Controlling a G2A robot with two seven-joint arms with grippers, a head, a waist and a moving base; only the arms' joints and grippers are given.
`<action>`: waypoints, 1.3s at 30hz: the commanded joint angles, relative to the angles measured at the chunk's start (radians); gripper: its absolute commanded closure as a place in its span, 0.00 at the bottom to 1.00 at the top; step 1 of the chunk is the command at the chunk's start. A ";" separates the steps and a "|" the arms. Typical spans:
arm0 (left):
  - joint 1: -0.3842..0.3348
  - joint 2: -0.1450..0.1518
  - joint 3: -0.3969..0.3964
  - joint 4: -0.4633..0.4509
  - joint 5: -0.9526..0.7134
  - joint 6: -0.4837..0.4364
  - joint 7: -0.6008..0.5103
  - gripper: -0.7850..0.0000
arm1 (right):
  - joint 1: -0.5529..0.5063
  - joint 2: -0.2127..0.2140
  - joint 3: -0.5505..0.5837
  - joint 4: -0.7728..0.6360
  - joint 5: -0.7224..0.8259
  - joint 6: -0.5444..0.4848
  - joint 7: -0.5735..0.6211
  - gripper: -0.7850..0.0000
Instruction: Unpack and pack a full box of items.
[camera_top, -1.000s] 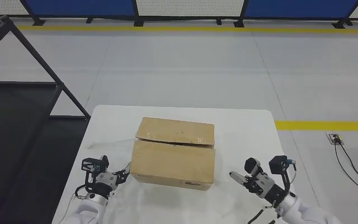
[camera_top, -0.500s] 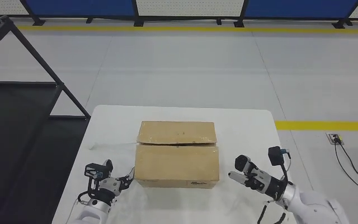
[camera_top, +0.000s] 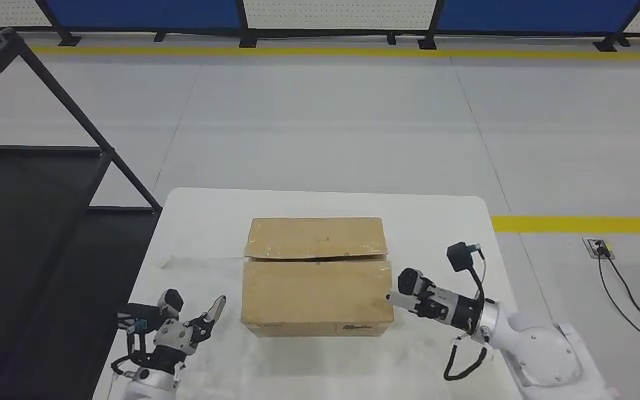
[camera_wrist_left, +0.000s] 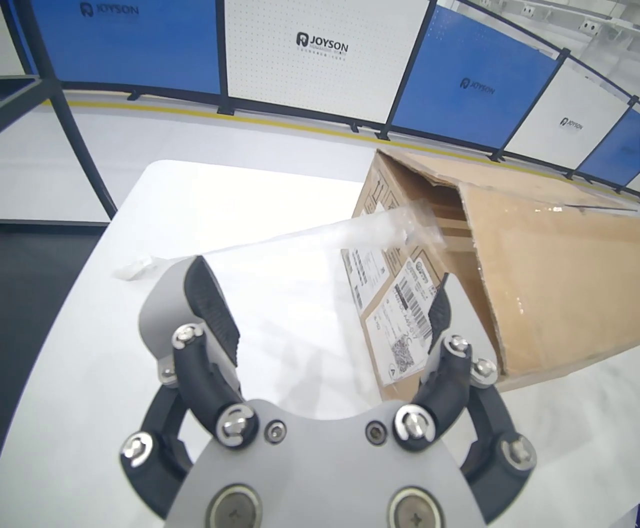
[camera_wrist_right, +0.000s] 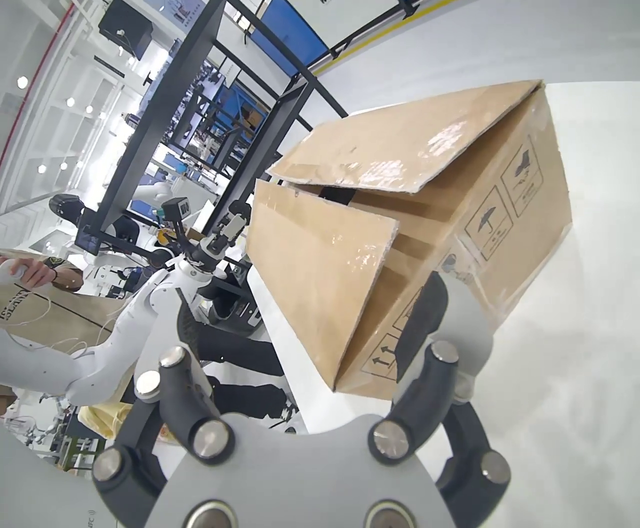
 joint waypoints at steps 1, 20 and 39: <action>0.011 0.000 -0.010 -0.002 -0.001 -0.013 0.009 0.00 | 0.016 -0.001 -0.018 0.015 0.028 -0.007 0.010 0.00; 0.026 -0.001 -0.006 -0.020 0.063 -0.070 0.032 0.00 | -0.022 0.044 0.014 -0.057 0.408 -0.170 0.304 0.00; 0.091 0.026 -0.079 -0.068 0.213 -0.444 0.084 0.00 | -0.198 0.238 -0.109 -0.137 0.145 -0.382 0.092 0.00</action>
